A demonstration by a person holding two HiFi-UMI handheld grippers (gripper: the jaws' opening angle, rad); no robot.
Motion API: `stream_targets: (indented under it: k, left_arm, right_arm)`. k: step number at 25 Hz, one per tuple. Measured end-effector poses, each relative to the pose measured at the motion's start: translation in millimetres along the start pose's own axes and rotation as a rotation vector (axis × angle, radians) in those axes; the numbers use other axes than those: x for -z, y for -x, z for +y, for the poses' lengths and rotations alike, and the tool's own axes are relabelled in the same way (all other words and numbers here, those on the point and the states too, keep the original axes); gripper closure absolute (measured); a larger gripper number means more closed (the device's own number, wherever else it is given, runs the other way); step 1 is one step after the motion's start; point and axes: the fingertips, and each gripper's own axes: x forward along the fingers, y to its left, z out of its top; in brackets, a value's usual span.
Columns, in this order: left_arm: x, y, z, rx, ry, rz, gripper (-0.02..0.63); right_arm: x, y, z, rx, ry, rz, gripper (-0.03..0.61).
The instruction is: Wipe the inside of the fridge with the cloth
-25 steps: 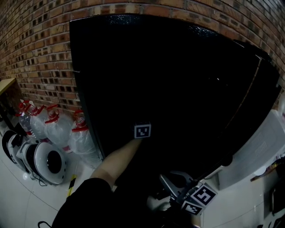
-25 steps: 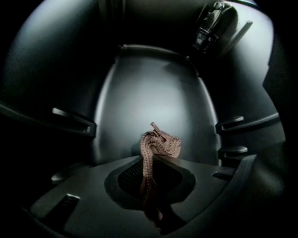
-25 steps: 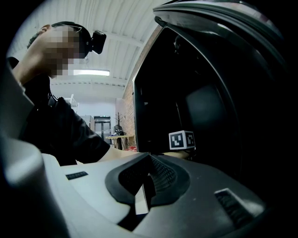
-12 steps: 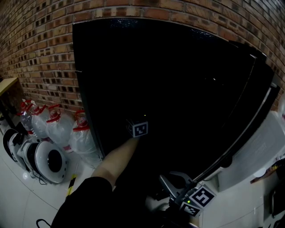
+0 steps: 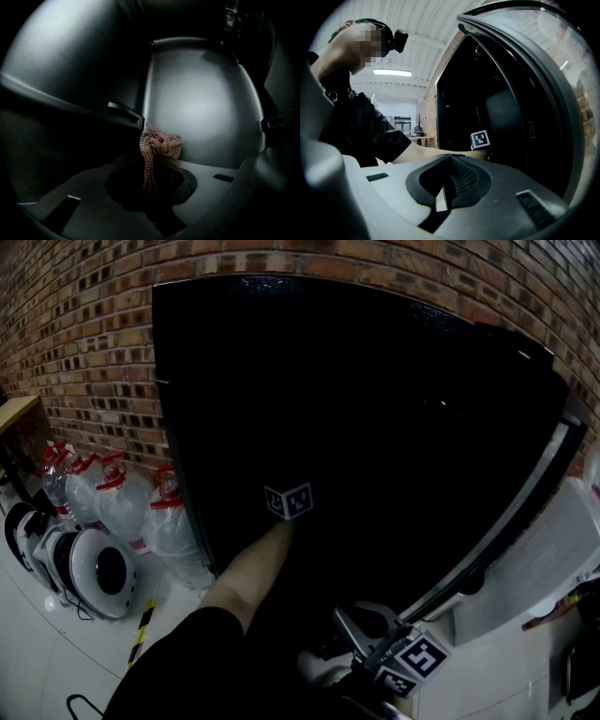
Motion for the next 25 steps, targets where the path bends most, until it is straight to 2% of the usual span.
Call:
stream_targets:
  k: [2, 4, 7, 8, 10, 12, 14, 16, 18, 20, 21, 22, 23, 25]
  left_arm:
    - [0, 0, -1, 0.034, 0.023, -0.009, 0.566]
    - [4, 4, -5, 0.104, 0.062, -0.004, 0.566]
    - [6, 26, -35, 0.329, 0.079, 0.014, 0.565]
    - [6, 37, -52, 0.426, 0.045, 0.01, 0.565]
    - [5, 61, -91, 0.61, -0.08, -0.013, 0.565]
    - [6, 81, -127, 0.743, -0.197, -0.029, 0.565]
    - [13, 88, -156, 0.831, -0.238, 0.026, 0.565]
    - [32, 92, -181, 0.912, -0.293, 0.127, 0.565]
    - [53, 98, -201, 0.973, -0.461, 0.176, 0.565]
    - [63, 102, -213, 0.985, -0.684, 0.133, 0.565]
    - [62, 102, -217, 0.978, -0.764, 0.1, 0.565]
    - [61, 100, -221, 0.971, -0.805, 0.081, 0.565]
    - [63, 96, -224, 0.968, -0.813, 0.082, 0.565]
    - [73, 88, -230, 0.967, -0.786, 0.123, 0.565]
  right_arm:
    - [-1, 1, -1, -0.001, -0.003, -0.006, 0.575]
    - [-2, 0, 1, -0.01, -0.006, -0.012, 0.575]
    - [-2, -5, 4, -0.036, -0.008, -0.017, 0.575]
    - [-1, -7, 5, -0.044, -0.009, -0.017, 0.575]
    - [-1, -11, 7, -0.062, -0.009, -0.021, 0.575]
    - [-1, -14, 11, -0.074, -0.006, -0.024, 0.575]
    - [-1, -15, 13, -0.074, -0.002, -0.022, 0.575]
    - [-1, -14, 12, -0.061, -0.001, -0.018, 0.575]
    - [-2, -11, 9, -0.041, -0.002, -0.018, 0.575]
    - [-1, -7, 6, -0.022, -0.002, -0.015, 0.575]
    - [-1, -5, 4, -0.013, -0.003, -0.014, 0.575]
    - [-1, -4, 2, -0.005, -0.004, -0.013, 0.575]
    - [-1, -3, 0, 0.002, -0.006, -0.011, 0.575]
    - [0, -1, -4, 0.014, -0.009, -0.007, 0.575]
